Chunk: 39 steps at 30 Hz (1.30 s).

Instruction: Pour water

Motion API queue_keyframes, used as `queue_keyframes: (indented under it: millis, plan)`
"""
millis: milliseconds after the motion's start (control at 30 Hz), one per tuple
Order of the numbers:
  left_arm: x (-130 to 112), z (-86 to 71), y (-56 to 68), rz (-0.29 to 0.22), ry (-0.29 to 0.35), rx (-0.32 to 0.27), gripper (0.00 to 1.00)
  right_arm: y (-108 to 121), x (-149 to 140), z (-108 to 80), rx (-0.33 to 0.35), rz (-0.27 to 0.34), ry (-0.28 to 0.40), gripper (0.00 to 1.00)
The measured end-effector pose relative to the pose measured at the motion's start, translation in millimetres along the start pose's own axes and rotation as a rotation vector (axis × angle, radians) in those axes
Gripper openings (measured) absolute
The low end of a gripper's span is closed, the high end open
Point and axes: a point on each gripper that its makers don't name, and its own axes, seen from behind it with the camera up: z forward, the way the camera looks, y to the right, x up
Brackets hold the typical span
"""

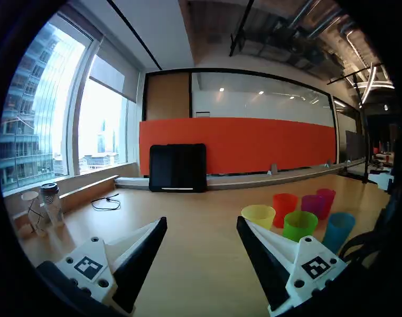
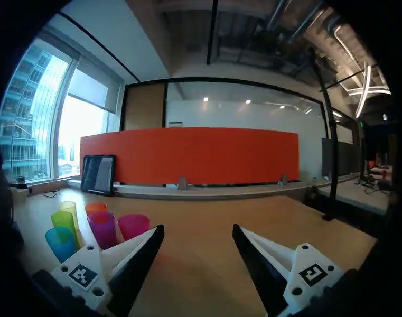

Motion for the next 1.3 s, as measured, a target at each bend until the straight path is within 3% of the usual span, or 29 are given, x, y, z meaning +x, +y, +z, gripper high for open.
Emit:
queue_keyframes:
  millis: [367,600,800,1100,1300]
  plan:
    - [41,9.5,2.2,-0.01,-0.026,-0.04,0.98,-9,38,4.6,0.041,-0.017,-0.033,1.0]
    - [81,18.7,-3.0,-0.016,-0.042,-0.056,0.98,-12,76,13.7,0.062,-0.024,-0.051,1.0]
    - [123,25.0,-2.3,-0.031,-0.033,-0.081,0.98,-18,114,20.4,0.088,-0.033,-0.049,1.0]
    - [172,31.4,8.7,-0.043,-0.028,-0.145,0.98,-23,167,28.3,0.115,-0.01,-0.042,1.0]
    - [206,36.6,4.5,-0.028,-0.002,-0.159,0.98,-26,199,32.6,0.136,-0.006,-0.018,1.0]
